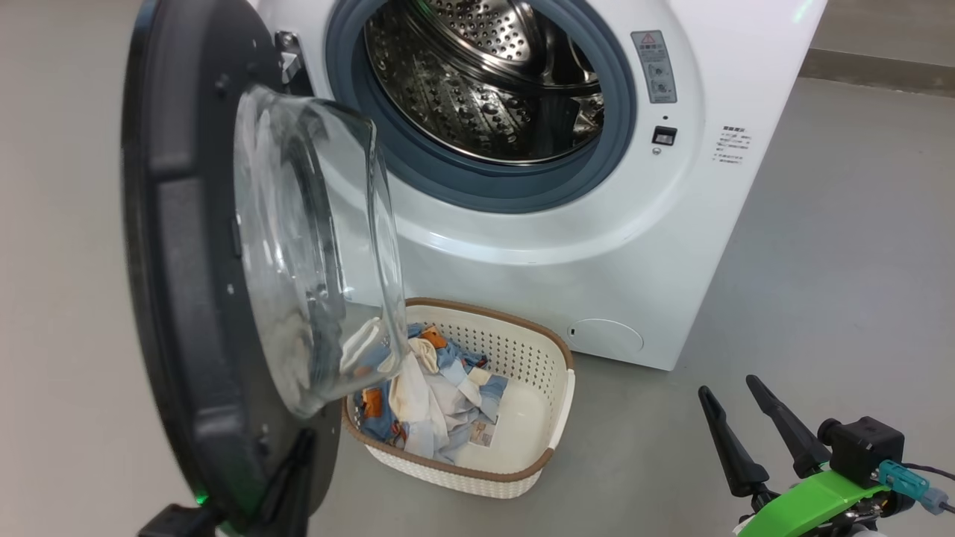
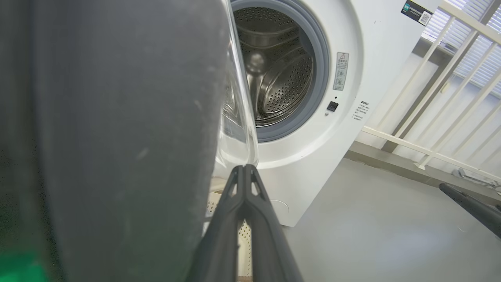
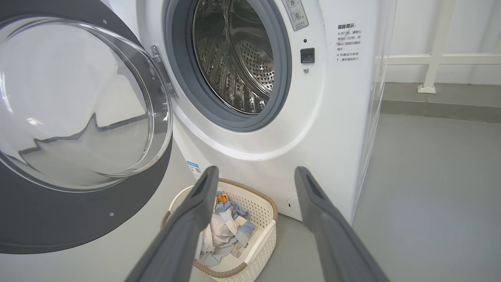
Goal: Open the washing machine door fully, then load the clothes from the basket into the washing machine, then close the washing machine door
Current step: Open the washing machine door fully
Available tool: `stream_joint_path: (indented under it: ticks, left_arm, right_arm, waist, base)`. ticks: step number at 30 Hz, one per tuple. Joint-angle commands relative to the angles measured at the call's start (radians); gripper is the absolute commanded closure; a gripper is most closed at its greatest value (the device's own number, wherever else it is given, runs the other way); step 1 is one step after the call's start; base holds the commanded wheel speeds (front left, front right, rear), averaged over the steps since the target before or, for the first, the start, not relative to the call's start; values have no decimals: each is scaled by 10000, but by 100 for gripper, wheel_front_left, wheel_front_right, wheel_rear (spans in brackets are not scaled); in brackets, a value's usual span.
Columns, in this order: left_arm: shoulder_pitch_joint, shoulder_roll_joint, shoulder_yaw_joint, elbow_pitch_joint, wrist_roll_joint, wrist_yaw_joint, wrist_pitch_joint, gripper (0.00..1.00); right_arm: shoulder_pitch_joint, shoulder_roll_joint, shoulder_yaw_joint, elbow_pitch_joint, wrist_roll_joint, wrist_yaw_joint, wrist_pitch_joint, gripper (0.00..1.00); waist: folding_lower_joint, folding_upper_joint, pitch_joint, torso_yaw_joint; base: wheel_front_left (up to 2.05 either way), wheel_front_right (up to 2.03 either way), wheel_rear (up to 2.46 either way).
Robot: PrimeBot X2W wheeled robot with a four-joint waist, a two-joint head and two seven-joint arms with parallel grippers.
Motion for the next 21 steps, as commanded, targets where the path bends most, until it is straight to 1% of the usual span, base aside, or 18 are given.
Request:
stream_joint_path:
  ticks: [1,7,11,15,16,21]
  left_arm:
    - [-164,267,682,-297,-57,278,-151,100]
    - [-29,474,1384,-294,-49,766,-210,100]
    - [-94,622,1876,-215,-84,902,-244,100]
    - [-298,826,2571,122,-96,1089,-273,100]
    - [-298,826,2571,122,-96,1089,-273,100]
    - [-540,994,3284,421,-71,1164,-291,100]
  right_arm:
    - [-45,-118,244,-284,84,16,-122,0]
    - [-71,-120,284,-316,108,16,-122,0]
    - [-119,-141,295,-323,107,16,-122,0]
    - [-162,-142,310,-328,112,16,-122,0]
    - [-162,-142,310,-328,112,16,-122,0]
    - [-212,-175,366,-352,104,16,-122,0]
  waist:
    - [0,0,7,59]
    - [0,0,70,204]
    - [0,0,140,297]
    - [0,0,205,360]
    - [0,0,205,360]
    - [0,0,333,391]
  base:
    - [0,0,0]
    - [0,0,0]
    - [0,0,0]
    - [0,0,0]
    - [0,0,0]
    - [0,0,0]
